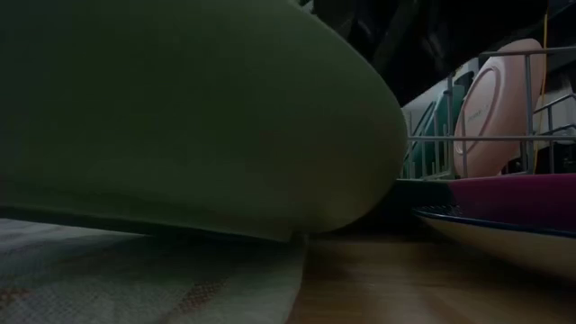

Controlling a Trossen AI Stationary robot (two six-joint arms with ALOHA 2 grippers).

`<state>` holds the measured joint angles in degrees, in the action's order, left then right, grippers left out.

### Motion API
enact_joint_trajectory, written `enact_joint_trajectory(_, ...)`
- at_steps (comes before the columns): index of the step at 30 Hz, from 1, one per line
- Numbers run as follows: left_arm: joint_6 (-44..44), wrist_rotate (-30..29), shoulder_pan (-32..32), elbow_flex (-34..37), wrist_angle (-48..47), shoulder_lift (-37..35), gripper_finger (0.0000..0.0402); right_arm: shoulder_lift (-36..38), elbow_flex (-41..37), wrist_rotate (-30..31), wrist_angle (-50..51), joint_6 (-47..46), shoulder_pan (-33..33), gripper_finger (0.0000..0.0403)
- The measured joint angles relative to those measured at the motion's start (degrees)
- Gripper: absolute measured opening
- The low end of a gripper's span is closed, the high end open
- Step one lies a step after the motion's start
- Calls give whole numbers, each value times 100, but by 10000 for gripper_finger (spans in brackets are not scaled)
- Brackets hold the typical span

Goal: Sort dishes
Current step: Put the brown plate in the dish rack

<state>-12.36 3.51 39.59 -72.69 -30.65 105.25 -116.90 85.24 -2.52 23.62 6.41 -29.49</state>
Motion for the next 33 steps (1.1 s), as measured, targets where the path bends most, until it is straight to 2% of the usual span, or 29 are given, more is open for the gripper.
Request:
enact_joint_trajectory(7, -6, -102, 2, 0, 18, 0, 11, -7, -1, -107, 104, 315, -10, 168)
enact_joint_trajectory(12, -136, -143, 0, 0, 90, 0, 11, -7, -2, 65, 58, 477, -9, 177)
enact_joint_trajectory(24, -243, -249, 4, 2, 308, 0, 11, -7, -5, 153, 63, 1062, -21, 145)
enact_joint_trajectory(29, -275, -267, 2, 2, 265, 0, 11, -10, -5, 109, 57, 1354, -24, 94)
enact_joint_trajectory(33, -308, -290, 0, 2, 242, 0, 11, -17, -5, -295, 35, 1730, -27, 50)
